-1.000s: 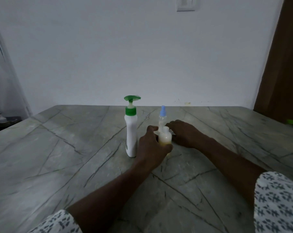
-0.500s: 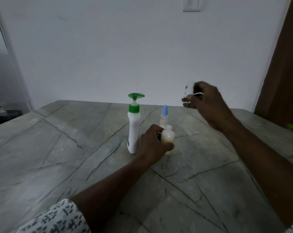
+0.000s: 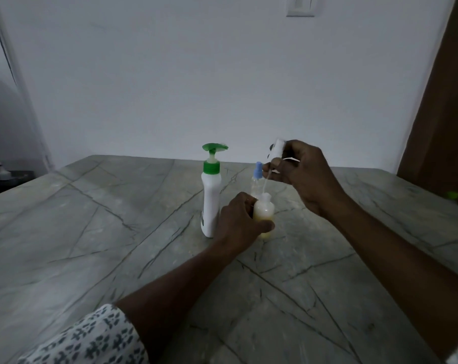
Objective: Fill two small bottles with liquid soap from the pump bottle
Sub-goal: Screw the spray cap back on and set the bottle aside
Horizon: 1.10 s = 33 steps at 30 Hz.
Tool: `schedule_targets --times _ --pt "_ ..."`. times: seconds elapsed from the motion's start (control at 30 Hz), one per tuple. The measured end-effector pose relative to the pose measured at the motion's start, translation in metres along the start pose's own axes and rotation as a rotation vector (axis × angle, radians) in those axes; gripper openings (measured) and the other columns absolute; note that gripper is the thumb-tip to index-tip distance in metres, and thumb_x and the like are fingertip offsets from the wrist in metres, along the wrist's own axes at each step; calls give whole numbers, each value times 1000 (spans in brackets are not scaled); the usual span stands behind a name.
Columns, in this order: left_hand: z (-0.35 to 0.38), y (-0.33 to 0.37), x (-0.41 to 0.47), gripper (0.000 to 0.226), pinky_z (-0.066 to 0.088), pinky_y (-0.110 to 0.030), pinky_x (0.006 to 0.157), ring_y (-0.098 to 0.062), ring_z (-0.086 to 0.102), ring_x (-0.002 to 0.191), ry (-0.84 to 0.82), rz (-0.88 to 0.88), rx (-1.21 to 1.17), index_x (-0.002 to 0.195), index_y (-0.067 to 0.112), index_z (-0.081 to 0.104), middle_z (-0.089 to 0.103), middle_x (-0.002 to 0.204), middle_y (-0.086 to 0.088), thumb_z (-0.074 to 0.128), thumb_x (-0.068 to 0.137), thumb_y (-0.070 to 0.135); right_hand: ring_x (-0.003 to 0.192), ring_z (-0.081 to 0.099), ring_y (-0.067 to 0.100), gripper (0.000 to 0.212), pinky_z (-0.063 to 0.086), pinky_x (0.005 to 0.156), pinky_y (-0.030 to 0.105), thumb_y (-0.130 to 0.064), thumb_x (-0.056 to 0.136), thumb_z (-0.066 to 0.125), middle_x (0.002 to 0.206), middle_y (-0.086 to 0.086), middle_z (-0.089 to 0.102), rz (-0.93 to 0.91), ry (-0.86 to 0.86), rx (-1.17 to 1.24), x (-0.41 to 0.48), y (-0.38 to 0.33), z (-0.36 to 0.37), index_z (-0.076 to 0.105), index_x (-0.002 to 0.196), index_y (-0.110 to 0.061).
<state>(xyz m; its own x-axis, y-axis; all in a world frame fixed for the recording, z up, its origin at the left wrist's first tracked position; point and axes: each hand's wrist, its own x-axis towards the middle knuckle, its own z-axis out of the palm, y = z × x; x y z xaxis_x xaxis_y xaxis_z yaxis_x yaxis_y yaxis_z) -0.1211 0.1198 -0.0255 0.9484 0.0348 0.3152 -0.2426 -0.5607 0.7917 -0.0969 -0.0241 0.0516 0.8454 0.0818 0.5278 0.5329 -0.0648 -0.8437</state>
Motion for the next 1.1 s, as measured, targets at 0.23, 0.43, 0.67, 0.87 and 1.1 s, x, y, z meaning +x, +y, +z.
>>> schedule_targets --times 0.23,0.43,0.67,0.87,1.1 --pt "1 0 1 53 38 -11 59 1 54 75 -7 1 -5 115 19 58 62 98 11 89 74 29 95 69 35 18 56 87 54 -3 84 68 101 18 71 61 -48 -117 -12 19 -3 70 94 -19" --pt "0 0 1 51 41 -13 63 -8 59 84 -1 6 9 113 18 58 63 100 8 89 73 29 101 68 35 27 55 92 48 3 81 67 98 15 75 49 -54 -35 -18 19 -9 74 90 -22" --pt "0 -1 1 51 43 -14 67 -9 60 86 -2 3 8 112 19 59 64 100 8 89 73 30 83 71 17 20 58 80 32 3 80 71 85 2 75 49 -93 -88 -16 23 -6 73 90 -14" --pt "0 -1 3 50 41 -16 63 -7 58 82 -3 9 12 110 19 58 63 97 8 89 73 32 92 72 25 21 58 87 39 -4 81 73 95 9 76 63 -103 -171 -17 32 -7 74 102 -5" --pt "0 -2 4 48 38 -15 60 1 54 73 -8 19 17 106 21 56 62 93 9 89 73 33 91 72 20 21 58 84 31 -5 82 73 96 6 75 61 -88 -186 -19 29 -8 74 102 -9"
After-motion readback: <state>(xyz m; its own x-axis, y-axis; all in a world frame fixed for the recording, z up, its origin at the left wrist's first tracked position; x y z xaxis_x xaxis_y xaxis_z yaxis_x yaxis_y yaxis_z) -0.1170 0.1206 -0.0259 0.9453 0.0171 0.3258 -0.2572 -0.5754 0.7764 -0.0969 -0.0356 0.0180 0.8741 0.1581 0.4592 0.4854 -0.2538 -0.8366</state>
